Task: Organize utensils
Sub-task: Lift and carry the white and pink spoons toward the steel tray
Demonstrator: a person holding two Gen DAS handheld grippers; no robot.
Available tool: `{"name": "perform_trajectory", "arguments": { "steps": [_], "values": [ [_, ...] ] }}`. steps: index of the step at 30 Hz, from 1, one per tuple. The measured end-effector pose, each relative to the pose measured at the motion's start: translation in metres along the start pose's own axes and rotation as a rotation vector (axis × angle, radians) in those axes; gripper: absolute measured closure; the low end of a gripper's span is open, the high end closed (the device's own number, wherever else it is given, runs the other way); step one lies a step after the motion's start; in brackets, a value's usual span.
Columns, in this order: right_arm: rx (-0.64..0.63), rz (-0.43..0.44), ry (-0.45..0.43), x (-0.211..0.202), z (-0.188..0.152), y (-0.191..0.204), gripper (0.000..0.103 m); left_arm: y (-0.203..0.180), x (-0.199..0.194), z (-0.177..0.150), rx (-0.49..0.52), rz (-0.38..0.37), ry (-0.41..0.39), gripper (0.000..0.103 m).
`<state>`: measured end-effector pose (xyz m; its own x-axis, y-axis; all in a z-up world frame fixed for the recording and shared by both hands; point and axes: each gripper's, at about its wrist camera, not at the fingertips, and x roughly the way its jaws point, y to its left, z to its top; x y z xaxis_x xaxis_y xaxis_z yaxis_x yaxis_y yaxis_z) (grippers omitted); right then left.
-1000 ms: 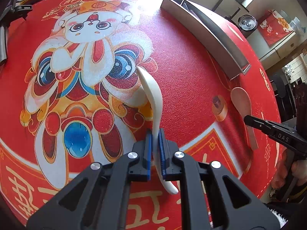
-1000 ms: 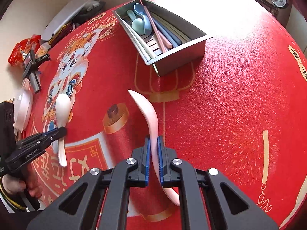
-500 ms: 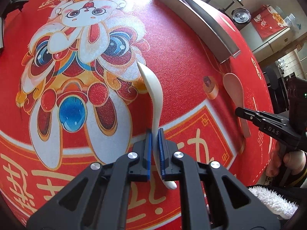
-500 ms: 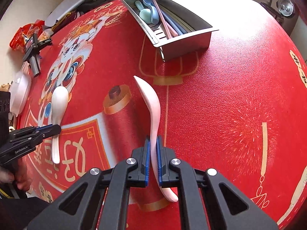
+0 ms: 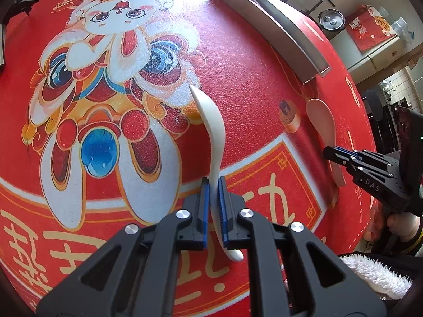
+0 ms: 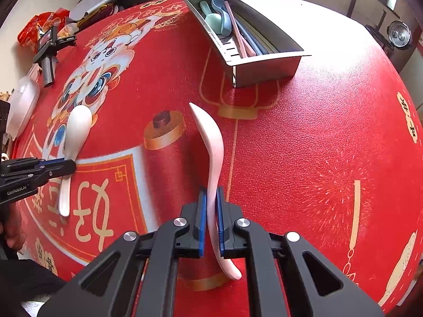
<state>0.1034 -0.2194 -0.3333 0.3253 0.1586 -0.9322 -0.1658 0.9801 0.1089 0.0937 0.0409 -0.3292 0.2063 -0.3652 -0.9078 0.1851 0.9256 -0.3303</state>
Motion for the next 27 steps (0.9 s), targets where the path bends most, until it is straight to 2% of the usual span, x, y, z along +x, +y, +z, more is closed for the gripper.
{"name": "perform_trajectory", "arguments": {
  "steps": [10,17,27],
  "values": [
    [0.031,0.064,-0.006,-0.007,-0.001,-0.001,0.096,0.002,-0.002,0.002,-0.014,-0.002,0.005,0.092],
    [0.072,0.106,-0.047,-0.021,-0.001,-0.010,0.096,0.002,-0.019,0.008,-0.029,-0.036,-0.039,0.092],
    [0.118,0.113,-0.089,-0.036,0.012,-0.027,0.096,-0.005,-0.033,0.025,-0.048,-0.065,-0.058,0.092]
  ]
}}
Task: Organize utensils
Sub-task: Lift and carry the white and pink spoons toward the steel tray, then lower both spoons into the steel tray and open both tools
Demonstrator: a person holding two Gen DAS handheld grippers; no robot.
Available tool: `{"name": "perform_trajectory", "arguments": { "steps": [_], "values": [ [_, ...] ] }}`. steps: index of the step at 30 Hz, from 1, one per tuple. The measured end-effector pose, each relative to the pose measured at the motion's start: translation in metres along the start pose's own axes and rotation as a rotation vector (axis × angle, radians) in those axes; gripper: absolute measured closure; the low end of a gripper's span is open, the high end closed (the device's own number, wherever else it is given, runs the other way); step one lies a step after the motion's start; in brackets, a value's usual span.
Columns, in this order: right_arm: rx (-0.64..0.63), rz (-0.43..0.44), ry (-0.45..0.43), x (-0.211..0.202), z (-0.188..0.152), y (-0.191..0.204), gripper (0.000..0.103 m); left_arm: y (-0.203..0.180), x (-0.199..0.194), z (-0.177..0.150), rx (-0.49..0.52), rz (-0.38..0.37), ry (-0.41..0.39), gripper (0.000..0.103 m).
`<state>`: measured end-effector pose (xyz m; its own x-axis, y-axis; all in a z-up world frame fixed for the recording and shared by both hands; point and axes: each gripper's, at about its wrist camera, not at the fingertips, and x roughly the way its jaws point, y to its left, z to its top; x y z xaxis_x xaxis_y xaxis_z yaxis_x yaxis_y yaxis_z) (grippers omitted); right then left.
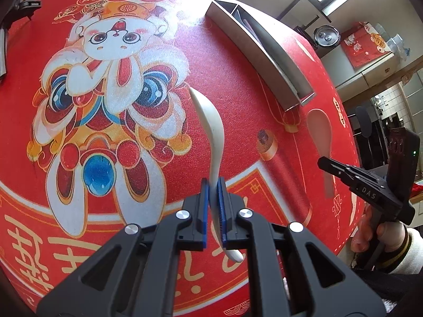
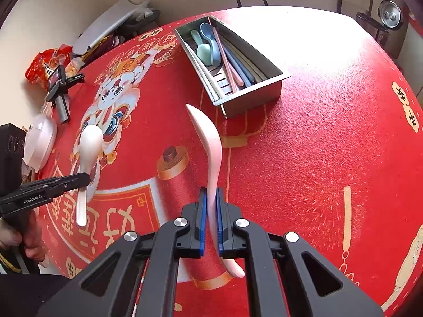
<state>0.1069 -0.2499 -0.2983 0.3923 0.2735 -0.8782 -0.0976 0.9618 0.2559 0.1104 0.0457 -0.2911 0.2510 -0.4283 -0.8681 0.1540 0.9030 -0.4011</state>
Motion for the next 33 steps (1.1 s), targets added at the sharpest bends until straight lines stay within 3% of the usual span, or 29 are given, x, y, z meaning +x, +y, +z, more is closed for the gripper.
{"name": "perform_trajectory", "arguments": {
  "steps": [7,16,27,33],
  "values": [
    [0.018,0.005,-0.033,-0.009,0.029,-0.010,0.096,-0.021,-0.003,0.037,0.028,-0.016,-0.033,0.092],
    [-0.032,-0.019,-0.078,-0.009,0.096,-0.019,0.096,-0.061,0.010,0.109,0.064,-0.052,-0.078,0.092],
    [-0.101,-0.041,-0.051,0.035,0.169,-0.018,0.096,-0.093,0.061,0.194,-0.072,-0.141,-0.099,0.092],
    [-0.114,-0.044,-0.021,0.058,0.187,-0.018,0.096,-0.091,0.093,0.216,-0.133,-0.127,-0.066,0.092]
  ]
}}
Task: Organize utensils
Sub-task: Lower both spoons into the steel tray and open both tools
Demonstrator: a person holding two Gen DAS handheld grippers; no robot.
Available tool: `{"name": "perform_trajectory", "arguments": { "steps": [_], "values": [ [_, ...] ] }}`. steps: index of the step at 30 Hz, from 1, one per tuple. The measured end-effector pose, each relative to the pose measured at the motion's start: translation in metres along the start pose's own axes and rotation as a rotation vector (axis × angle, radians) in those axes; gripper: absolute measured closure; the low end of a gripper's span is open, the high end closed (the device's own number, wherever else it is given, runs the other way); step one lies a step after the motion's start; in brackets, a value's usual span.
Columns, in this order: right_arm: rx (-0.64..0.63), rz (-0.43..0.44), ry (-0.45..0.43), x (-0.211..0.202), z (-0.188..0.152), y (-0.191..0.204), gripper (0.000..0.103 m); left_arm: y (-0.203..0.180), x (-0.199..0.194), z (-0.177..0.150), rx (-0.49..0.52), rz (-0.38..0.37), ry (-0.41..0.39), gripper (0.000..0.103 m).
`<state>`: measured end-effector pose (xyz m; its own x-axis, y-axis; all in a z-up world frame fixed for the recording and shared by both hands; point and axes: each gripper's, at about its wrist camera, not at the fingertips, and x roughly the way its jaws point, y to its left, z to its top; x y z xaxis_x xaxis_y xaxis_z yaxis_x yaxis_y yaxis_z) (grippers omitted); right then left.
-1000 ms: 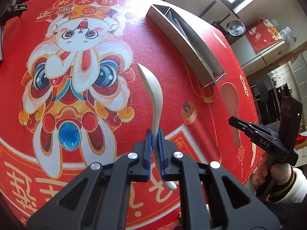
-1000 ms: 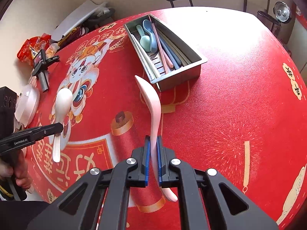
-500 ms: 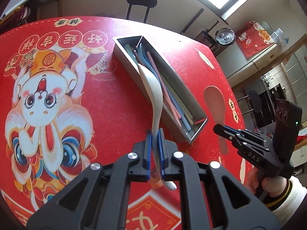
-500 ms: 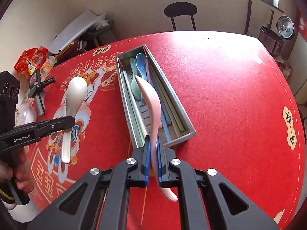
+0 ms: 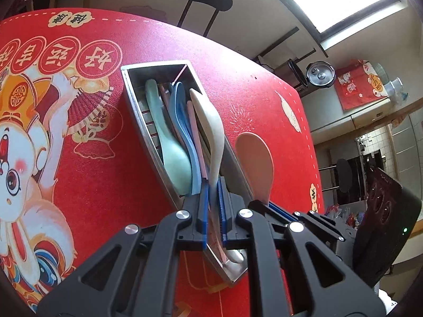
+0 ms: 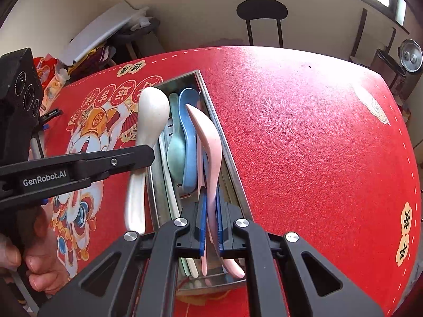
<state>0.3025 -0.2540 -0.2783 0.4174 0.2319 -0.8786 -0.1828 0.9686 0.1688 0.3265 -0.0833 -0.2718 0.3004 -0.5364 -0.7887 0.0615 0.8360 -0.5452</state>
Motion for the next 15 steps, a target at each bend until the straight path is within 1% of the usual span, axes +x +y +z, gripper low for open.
{"name": "perform_trajectory", "arguments": {
  "steps": [6,9,15],
  "values": [
    [-0.022,-0.010,0.027,0.015,0.003,0.005,0.096,0.006,0.018,0.004,-0.025,0.027,0.022,0.092],
    [-0.021,-0.017,0.038,0.021,0.002,0.005,0.096,0.008,0.023,0.003,-0.038,0.020,0.032,0.093],
    [-0.006,-0.018,0.042,0.024,0.003,0.004,0.096,0.004,0.023,0.005,-0.019,0.027,0.030,0.091]
  ]
}}
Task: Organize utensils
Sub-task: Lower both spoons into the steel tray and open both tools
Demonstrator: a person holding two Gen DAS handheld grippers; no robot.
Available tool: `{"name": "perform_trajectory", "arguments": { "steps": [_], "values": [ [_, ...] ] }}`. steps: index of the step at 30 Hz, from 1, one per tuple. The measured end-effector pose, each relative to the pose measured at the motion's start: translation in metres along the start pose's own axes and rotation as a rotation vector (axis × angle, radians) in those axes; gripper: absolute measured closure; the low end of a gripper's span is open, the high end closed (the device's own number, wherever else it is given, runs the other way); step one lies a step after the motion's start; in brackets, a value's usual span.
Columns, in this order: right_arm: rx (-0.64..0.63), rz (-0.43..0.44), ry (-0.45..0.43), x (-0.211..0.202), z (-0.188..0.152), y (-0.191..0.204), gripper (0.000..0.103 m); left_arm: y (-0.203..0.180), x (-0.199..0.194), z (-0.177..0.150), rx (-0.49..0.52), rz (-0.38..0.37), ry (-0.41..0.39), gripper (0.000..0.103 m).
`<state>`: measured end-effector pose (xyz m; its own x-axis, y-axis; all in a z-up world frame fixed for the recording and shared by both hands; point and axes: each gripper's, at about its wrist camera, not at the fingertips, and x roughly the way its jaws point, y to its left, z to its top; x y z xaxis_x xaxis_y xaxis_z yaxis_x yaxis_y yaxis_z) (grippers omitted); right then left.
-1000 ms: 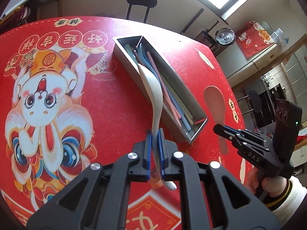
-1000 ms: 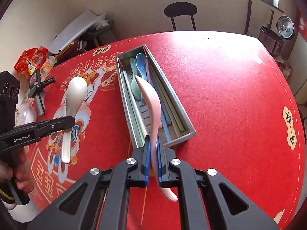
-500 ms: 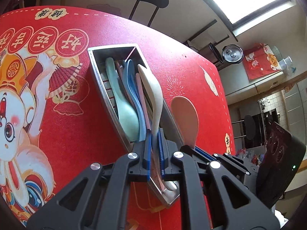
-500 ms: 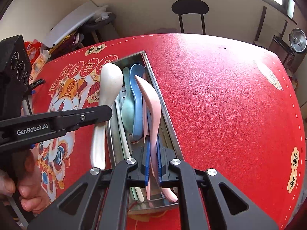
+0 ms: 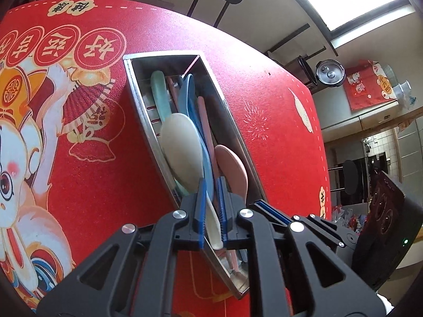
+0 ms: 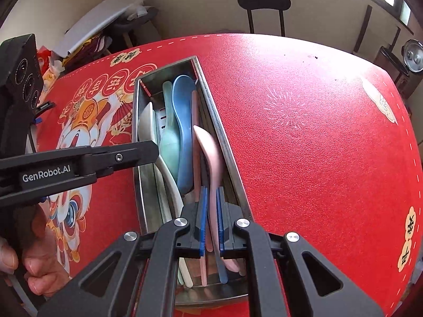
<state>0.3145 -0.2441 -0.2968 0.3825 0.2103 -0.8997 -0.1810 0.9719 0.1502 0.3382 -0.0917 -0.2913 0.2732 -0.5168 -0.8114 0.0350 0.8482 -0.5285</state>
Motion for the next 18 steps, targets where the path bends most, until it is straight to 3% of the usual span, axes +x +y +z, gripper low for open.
{"name": "perform_trajectory", "arguments": {
  "steps": [14,18],
  "values": [
    [-0.009,-0.028,-0.067,-0.048,-0.007,0.004,0.093,-0.003,-0.065,-0.004,0.112,0.083,-0.101,0.087],
    [-0.015,-0.044,-0.108,-0.074,-0.012,0.011,0.085,-0.007,-0.095,-0.014,0.167,0.118,-0.145,0.085]
  ]
}}
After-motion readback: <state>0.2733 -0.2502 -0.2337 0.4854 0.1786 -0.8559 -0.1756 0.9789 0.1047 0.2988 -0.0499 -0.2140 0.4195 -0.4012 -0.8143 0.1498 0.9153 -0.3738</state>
